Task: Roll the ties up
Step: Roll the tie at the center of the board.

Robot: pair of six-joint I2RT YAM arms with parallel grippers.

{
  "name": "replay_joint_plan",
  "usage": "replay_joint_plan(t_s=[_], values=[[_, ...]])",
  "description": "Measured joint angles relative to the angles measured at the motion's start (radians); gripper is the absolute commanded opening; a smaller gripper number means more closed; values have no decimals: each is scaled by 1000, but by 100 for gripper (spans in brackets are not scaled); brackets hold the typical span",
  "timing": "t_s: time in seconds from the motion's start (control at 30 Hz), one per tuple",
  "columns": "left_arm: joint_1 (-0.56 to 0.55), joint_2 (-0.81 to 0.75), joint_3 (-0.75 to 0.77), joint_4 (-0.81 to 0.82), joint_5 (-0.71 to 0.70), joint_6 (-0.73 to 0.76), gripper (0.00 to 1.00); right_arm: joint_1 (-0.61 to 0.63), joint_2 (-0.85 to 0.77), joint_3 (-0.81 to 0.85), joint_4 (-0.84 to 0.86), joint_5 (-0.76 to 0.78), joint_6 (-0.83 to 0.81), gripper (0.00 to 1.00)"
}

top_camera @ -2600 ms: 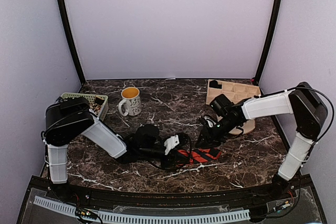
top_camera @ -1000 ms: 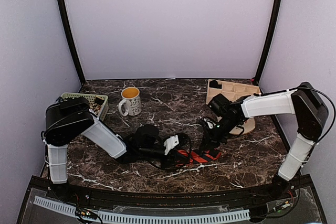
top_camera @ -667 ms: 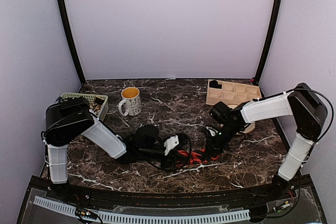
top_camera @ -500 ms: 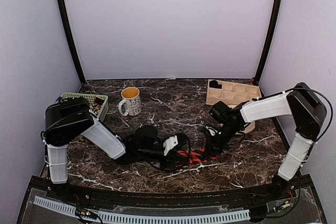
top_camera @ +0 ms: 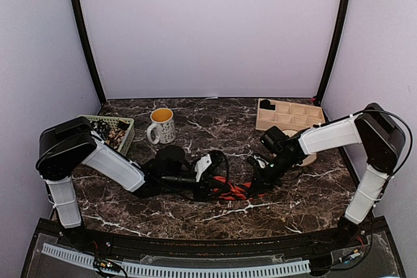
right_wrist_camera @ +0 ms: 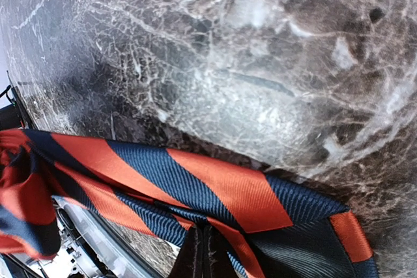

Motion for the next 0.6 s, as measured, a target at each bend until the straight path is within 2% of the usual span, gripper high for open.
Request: replay_joint_plan(t_s=[0.27, 0.37, 0.47, 0.6], values=[[0, 43, 10, -89, -28, 53, 17, 0, 3, -2, 18, -7, 2, 2], [-6, 65, 24, -123, -39, 93, 18, 0, 4, 3, 14, -8, 10, 15], [-7, 65, 31, -143, -40, 117, 20, -8, -4, 21, -26, -4, 20, 37], [-11, 65, 38, -161, -47, 134, 21, -20, -36, 54, -69, 20, 34, 44]])
